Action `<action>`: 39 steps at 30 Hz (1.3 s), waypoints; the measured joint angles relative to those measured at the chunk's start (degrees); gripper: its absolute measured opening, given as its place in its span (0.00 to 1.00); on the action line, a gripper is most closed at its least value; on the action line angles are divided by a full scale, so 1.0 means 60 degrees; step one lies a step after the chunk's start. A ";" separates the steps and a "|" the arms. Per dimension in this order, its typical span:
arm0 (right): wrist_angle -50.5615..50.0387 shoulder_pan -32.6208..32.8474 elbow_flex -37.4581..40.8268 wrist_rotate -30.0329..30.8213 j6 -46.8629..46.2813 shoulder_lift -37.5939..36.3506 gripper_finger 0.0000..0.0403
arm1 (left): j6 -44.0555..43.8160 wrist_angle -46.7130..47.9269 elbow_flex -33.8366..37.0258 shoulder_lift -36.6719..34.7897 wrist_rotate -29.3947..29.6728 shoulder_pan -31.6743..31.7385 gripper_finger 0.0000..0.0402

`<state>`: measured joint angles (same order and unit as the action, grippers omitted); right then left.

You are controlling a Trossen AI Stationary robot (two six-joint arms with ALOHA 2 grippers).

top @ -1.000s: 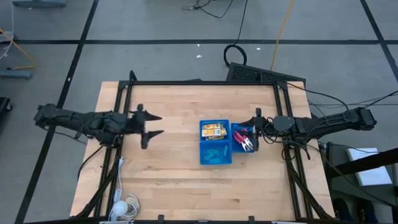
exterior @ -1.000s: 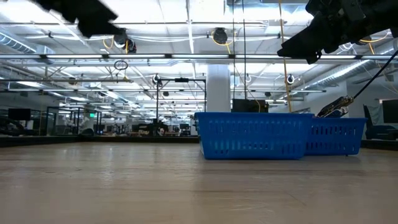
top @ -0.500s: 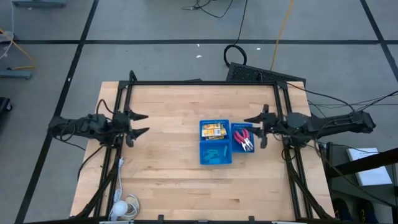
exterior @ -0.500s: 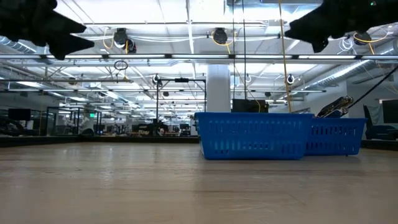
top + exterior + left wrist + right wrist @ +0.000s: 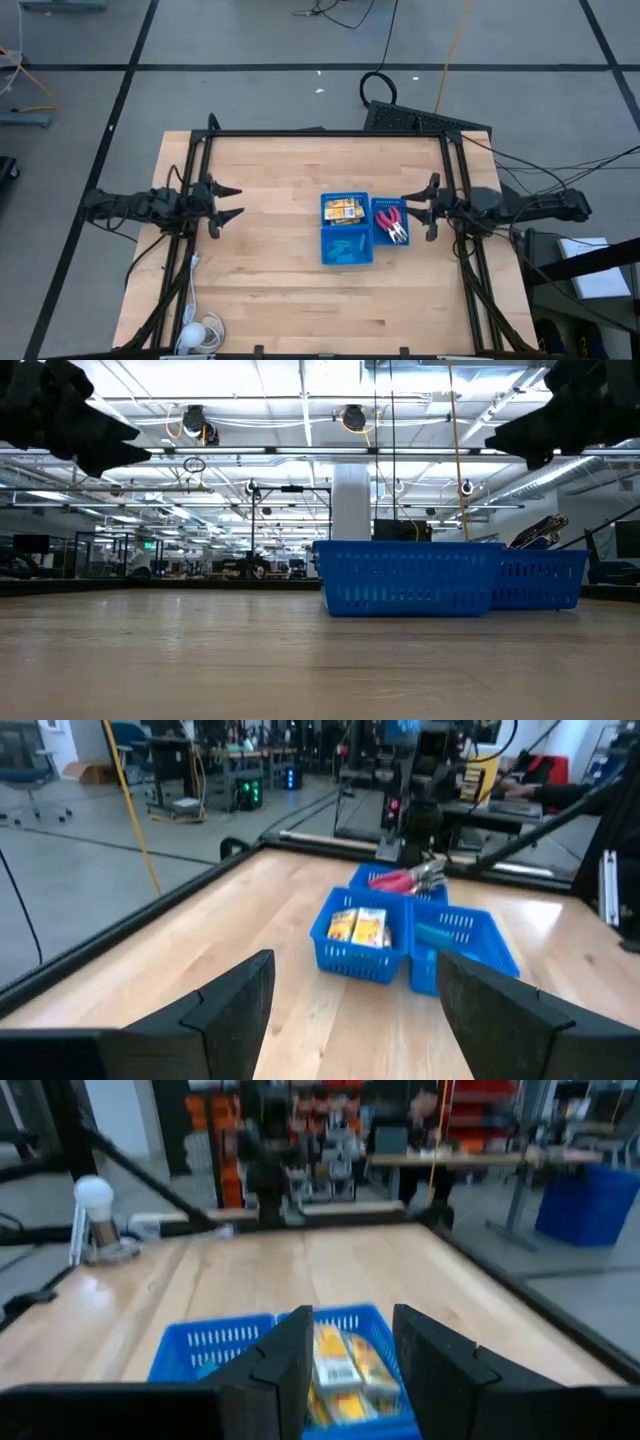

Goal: Pick & Place School Supplies
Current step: Return to home position

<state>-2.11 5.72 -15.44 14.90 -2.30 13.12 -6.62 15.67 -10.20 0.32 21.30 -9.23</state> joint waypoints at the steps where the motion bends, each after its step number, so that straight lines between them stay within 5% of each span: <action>1: 0.0418 0.0000 0.0226 0.0003 0.0115 -0.0066 0.33 | -0.0026 -0.0017 0.0073 0.0000 0.0007 0.0000 0.70; 17: 0.2142 0.0000 0.1993 -0.0564 0.0582 -0.0339 0.33 | -0.0226 -0.0593 0.0806 0.0004 -0.0030 0.0000 0.70; 39: 0.1960 0.0004 0.2094 -0.0754 0.0506 -0.0302 0.33 | 0.0063 -0.0581 0.0806 0.0007 -0.0037 0.0000 0.70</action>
<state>9.65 5.74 -2.87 10.37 0.73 11.31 -6.24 12.19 -5.37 0.36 21.08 -9.23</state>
